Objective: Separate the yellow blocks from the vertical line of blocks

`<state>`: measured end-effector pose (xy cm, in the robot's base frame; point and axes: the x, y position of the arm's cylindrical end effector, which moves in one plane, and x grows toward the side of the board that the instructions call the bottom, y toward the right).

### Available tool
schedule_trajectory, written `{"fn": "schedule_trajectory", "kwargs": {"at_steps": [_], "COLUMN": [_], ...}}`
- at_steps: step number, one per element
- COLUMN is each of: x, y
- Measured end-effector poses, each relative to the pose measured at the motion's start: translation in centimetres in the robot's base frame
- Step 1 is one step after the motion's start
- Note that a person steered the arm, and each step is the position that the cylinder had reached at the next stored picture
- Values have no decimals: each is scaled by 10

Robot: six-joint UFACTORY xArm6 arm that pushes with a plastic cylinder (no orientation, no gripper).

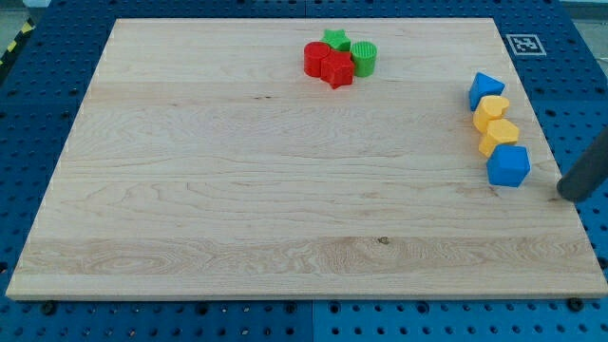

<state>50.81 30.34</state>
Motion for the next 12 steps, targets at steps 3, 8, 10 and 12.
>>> {"fn": "schedule_trajectory", "kwargs": {"at_steps": [3,8,10,12], "x": [-9,-99,-92,-71], "y": [0,-64,-35,-76]}}
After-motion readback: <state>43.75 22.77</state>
